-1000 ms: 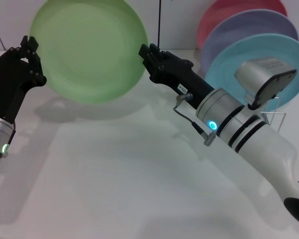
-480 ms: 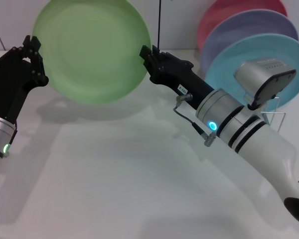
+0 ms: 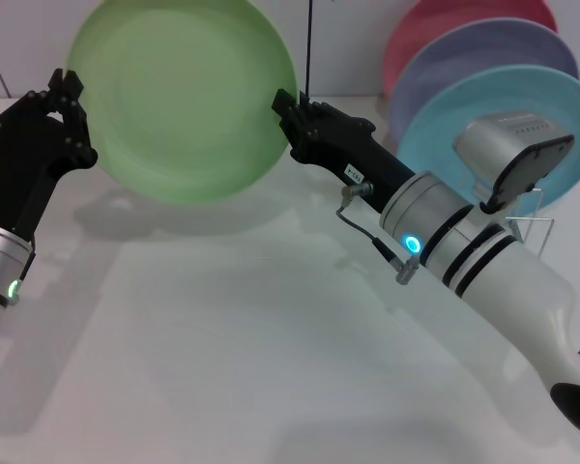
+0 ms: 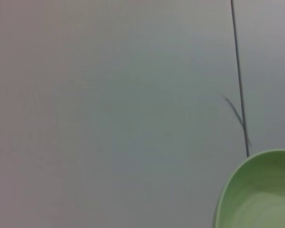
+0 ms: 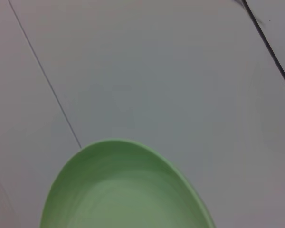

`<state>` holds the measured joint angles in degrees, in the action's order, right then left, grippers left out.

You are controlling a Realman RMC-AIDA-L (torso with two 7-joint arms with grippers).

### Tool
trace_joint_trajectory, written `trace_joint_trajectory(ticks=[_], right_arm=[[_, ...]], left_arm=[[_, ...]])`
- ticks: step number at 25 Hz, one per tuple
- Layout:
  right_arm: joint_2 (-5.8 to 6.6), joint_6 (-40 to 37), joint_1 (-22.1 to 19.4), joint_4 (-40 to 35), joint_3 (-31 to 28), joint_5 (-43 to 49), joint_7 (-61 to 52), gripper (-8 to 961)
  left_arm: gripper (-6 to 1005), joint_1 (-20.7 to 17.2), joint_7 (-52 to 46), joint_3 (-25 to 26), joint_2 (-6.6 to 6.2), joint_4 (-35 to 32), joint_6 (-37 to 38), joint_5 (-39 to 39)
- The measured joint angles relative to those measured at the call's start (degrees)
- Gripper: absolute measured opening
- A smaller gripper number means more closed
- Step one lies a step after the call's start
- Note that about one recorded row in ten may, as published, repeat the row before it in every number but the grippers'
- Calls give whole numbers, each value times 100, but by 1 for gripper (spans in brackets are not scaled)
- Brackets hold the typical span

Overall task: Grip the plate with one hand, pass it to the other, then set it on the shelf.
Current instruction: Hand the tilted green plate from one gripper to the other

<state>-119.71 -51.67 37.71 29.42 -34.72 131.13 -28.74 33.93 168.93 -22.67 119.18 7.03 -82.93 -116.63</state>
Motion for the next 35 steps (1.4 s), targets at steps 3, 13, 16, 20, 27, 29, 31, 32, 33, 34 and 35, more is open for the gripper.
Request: trace_joint_trajectory(ticks=[3,13,16,20,27,29,31,32,33,34,35], right_arm=[[0,0,0,12,0,0,0,147],[0,0,0,28,0,0,0,132],[0,-1,0,35,0,0,0,126],[0,-1,-7,38,0,0,0,122],[0,-1,-39,50,1,0,0,124],[0,-1,-47,55,1,0,0,125],[0,-1,-51,57,1,0,0,125],[0,-1,-52,57,0,0,0,125],[0,-1,-52,57,1,0,0,125],[0,-1,-53,57,1,0,0,125],[0,-1,-53,57,0,0,0,125]], left_arm=[[35,0,0,0,0,-8,30,10],[35,15,0,11,0,-22,52,17],[35,17,0,35,0,-28,68,19],[34,17,0,53,0,-35,141,19],[33,17,0,53,0,-71,173,18],[33,17,0,53,0,-72,173,18],[33,17,0,48,0,-72,168,17],[34,17,0,40,0,-69,155,16],[34,18,0,33,0,-66,143,16],[34,17,0,26,0,-61,130,16],[34,17,0,23,0,-57,124,16]])
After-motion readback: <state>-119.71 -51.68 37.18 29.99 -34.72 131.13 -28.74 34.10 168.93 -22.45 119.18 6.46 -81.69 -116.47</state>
